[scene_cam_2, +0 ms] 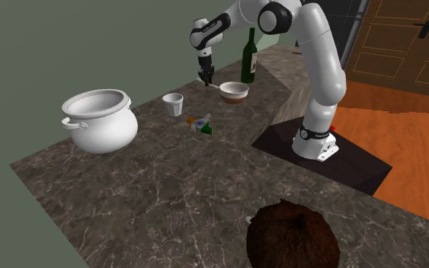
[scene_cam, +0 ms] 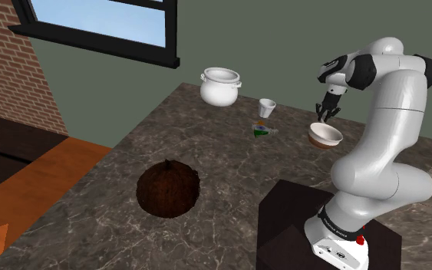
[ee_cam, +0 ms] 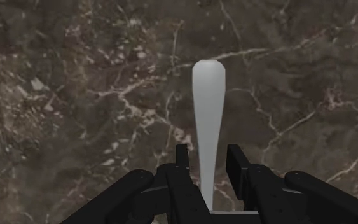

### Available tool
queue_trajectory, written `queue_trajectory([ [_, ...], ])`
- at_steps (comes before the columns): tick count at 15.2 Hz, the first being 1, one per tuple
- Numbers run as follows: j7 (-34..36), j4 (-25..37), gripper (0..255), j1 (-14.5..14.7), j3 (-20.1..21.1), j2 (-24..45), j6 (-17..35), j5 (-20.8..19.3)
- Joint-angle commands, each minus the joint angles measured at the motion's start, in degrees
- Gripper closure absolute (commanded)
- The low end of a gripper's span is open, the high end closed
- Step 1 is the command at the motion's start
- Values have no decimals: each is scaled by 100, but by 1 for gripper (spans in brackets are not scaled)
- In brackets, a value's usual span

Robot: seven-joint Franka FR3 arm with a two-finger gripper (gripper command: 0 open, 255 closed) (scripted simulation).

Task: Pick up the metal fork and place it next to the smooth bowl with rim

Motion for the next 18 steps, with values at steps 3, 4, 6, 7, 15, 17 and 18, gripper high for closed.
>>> queue_trajectory([
  [3, -5, -26, 0, -2, -2, 1, -6, -3],
  [4, -4, -21, 0, -2, -1, 5, -8, -3],
  [6, -3, -22, 0, -2, -1, 4, -7, -3],
  [7, -1, -25, 0, 0, 0, 6, -3, -2],
  [15, 39, 535, 0, -10, -30, -114, -676, -55],
  [17, 39, 535, 0, -10, -30, -114, -676, -55],
  [18, 39, 535, 0, -10, -30, -114, -676, -55],
])
